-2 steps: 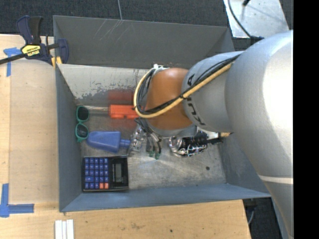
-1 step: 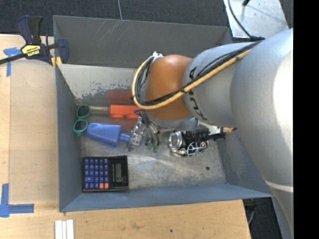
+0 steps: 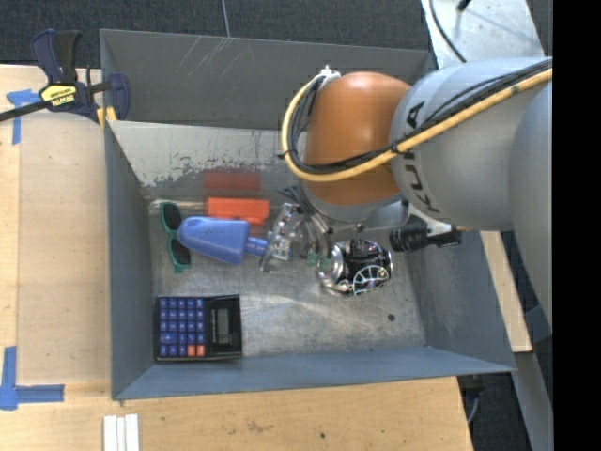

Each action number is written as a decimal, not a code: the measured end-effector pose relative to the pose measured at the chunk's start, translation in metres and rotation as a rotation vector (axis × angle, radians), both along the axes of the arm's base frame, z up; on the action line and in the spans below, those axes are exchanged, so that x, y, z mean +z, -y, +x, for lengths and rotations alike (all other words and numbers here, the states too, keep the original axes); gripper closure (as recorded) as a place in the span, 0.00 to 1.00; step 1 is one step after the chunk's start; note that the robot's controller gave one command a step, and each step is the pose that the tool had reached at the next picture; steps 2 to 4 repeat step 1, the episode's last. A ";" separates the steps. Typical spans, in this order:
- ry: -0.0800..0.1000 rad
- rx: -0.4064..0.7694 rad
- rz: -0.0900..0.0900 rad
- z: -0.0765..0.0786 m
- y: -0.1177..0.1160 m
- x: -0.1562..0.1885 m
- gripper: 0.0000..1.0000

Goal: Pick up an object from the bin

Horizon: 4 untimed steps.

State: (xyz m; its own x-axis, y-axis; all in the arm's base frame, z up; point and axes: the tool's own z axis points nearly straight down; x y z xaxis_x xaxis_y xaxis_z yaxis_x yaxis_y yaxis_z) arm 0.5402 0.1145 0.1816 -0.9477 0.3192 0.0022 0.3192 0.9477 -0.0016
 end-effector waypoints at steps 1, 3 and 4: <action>0.007 -0.012 0.000 0.005 -0.023 0.033 1.00; 0.007 -0.012 0.000 0.005 -0.023 0.033 1.00; 0.007 -0.012 0.000 0.005 -0.023 0.033 1.00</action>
Offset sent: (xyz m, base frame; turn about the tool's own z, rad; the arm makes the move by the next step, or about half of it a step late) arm 0.0043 -0.0420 0.0563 -0.1113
